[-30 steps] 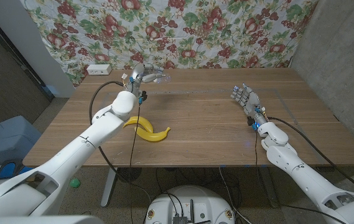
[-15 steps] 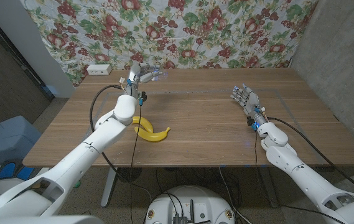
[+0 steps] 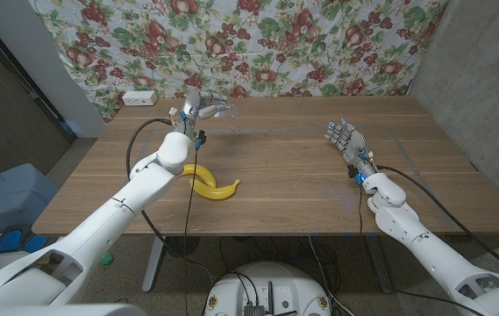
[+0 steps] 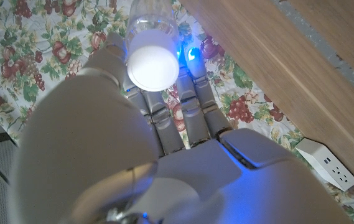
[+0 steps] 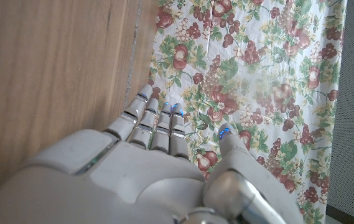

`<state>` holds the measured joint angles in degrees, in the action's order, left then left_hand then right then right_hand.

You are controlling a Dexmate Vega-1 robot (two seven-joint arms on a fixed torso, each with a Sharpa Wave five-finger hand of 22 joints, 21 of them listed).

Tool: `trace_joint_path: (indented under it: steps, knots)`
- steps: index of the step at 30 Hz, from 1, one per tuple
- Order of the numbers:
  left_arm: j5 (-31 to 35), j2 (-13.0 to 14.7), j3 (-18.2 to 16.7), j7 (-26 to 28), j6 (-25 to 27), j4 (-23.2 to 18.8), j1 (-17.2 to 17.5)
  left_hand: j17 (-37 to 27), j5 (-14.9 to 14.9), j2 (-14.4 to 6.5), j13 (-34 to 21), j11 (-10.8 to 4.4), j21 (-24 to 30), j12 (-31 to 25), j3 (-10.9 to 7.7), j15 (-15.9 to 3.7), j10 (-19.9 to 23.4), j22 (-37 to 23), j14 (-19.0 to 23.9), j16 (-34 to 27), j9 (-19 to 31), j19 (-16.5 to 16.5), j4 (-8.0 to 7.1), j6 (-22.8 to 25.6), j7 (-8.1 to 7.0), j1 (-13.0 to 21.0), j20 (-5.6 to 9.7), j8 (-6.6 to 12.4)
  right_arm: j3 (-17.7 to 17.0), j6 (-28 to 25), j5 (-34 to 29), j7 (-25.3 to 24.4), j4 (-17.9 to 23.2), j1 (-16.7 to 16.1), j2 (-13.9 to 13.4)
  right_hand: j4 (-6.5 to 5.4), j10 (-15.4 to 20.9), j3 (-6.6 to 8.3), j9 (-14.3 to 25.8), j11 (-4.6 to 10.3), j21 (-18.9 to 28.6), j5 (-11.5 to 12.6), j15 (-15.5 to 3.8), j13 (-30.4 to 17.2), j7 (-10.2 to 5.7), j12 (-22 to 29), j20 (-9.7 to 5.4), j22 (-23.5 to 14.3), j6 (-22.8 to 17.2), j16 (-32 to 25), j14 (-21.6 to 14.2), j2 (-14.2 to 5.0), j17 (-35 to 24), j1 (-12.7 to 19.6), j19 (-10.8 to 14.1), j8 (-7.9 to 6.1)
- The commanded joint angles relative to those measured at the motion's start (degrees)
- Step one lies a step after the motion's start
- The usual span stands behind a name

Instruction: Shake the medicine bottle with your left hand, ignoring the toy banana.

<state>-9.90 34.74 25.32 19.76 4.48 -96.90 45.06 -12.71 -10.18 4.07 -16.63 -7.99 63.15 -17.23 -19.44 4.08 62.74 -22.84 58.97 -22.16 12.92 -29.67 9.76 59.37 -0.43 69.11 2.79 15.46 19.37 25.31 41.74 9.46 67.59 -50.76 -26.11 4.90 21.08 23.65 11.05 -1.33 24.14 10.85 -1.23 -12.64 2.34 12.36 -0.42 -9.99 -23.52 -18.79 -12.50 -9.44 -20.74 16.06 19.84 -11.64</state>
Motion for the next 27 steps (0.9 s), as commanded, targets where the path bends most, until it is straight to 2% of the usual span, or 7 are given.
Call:
trace_joint_path:
  steps: [1, 6, 11, 22, 27]
  knots:
    - [-2.89, 5.02, 2.70, -11.31, 9.67, -2.38, -4.50, -3.29, -0.23, -10.46, -0.24, -0.59, 0.50, 0.19, 0.17, -17.73, 1.12, 0.01, 14.34, -0.20, 0.19, 0.19, -0.01, 0.60, 0.11, 11.00, 9.41, -0.19, 0.11, 0.06, -0.16, -0.16, 0.24, -0.09, -0.02, 0.25, 0.37, 0.20, 0.08, -0.33, -0.06, -0.15, 0.07, -0.10, 0.38, 0.15, 0.35, -0.21, -0.08, 0.16, -0.53, 0.06, -0.05, 0.19, 0.41, 0.09]
    - [-3.73, 6.47, 4.51, -15.86, 13.03, -2.30, -7.10, -3.17, -0.22, -10.48, -0.32, -0.52, 0.77, 0.30, 0.19, -17.74, 1.09, 0.23, 14.19, 0.00, 0.21, 0.40, -0.02, 0.50, 0.11, 11.06, 9.38, -0.36, 0.07, 0.10, -0.05, -0.30, 0.30, -0.17, 0.12, 0.27, 0.39, 0.21, 0.08, -0.35, -0.11, -0.15, 0.14, -0.10, 0.50, 0.16, 0.34, -0.21, -0.13, 0.19, -0.50, 0.08, -0.04, 0.17, 0.46, 0.07]
    - [-4.09, 7.19, 5.35, -17.59, 14.11, -2.47, -8.15, -3.29, -0.23, -10.54, -0.37, -0.51, 0.91, 0.33, 0.17, -17.76, 1.12, 0.38, 14.31, -0.08, 0.22, 0.53, -0.03, 0.46, 0.17, 11.11, 9.35, -0.46, -0.01, 0.09, -0.11, -0.60, 0.87, -0.56, -0.08, 0.28, 0.36, 0.23, 0.08, -0.34, -0.18, -0.15, 0.14, -0.10, 0.43, 0.14, 0.34, -0.21, -0.13, 0.19, -0.55, 0.06, -0.03, 0.16, 0.49, 0.07]
    - [-4.54, 7.43, 5.59, -17.17, 14.35, -2.72, -8.15, -3.23, -0.22, -10.54, -0.49, -0.31, 1.32, 0.48, 0.20, -17.75, 1.08, 0.72, 14.21, 0.09, 0.25, 0.80, -0.01, 0.52, 0.25, 11.23, 9.36, -0.62, -0.06, 0.10, -0.14, -0.68, 1.48, -1.07, -0.41, 0.30, 0.29, 0.25, 0.08, -0.21, -0.34, -0.15, 0.02, -0.10, 0.39, 0.11, 0.36, -0.22, -0.10, 0.25, -0.52, 0.04, -0.01, 0.13, 0.52, 0.08]
    - [-4.08, 6.60, 4.49, -13.49, 11.35, -2.55, -6.26, -3.25, -0.22, -10.59, -0.56, -0.41, 1.49, 0.51, 0.19, -17.74, 1.07, 0.86, 14.25, 0.10, 0.25, 0.91, -0.01, 0.50, 0.25, 11.28, 9.39, -0.70, -0.02, 0.14, -0.05, -0.48, 1.22, -1.01, -0.33, 0.31, 0.41, 0.26, 0.08, -0.28, -0.40, -0.15, 0.05, -0.10, 0.38, 0.15, 0.37, -0.22, -0.10, 0.27, -0.52, 0.05, 0.00, 0.11, 0.55, 0.08]
